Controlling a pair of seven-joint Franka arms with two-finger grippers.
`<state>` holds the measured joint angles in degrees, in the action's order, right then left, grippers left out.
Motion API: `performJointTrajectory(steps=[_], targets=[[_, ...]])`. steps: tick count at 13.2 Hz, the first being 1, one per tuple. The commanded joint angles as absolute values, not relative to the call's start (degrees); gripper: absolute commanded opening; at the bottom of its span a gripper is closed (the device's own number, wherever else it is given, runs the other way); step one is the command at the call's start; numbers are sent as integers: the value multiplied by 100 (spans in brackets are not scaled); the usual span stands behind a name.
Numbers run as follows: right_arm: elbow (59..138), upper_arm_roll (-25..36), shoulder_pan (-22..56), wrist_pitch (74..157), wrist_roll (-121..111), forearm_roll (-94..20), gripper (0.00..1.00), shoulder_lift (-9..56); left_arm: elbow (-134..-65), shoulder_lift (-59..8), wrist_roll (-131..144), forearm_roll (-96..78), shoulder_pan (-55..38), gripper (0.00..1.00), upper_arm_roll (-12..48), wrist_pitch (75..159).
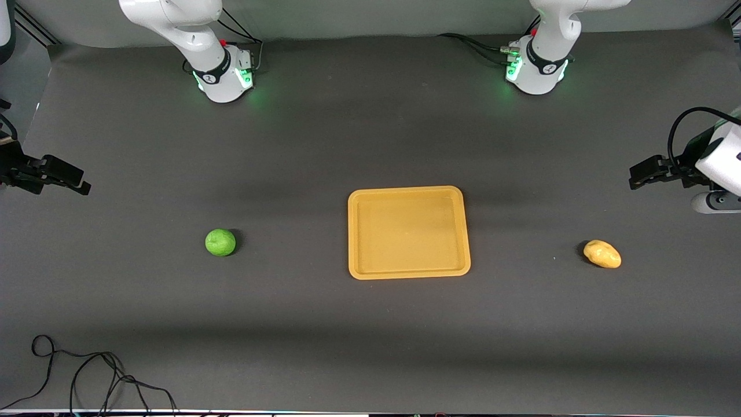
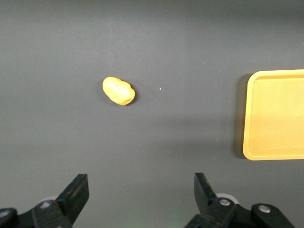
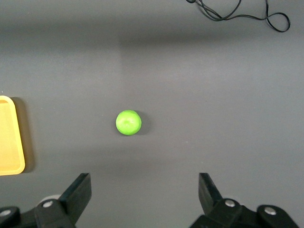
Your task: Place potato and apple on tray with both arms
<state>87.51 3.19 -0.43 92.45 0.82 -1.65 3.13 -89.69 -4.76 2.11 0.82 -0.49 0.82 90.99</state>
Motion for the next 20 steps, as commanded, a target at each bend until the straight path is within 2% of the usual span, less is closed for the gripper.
performJointTrajectory(steps=[1, 15, 20], targets=[[8596, 334, -44, 9185, 105, -185, 100, 352, -9053, -439, 132, 18, -44, 99, 79, 9202], [8604, 343, -44, 9123, 97, -193, 100, 325, -9053, -535, 132, 18, -35, 99, 88, 9237], [8604, 343, -44, 8851, 88, -193, 100, 325, -9711, -948, -604, -87, 114, 99, 79, 10466]])
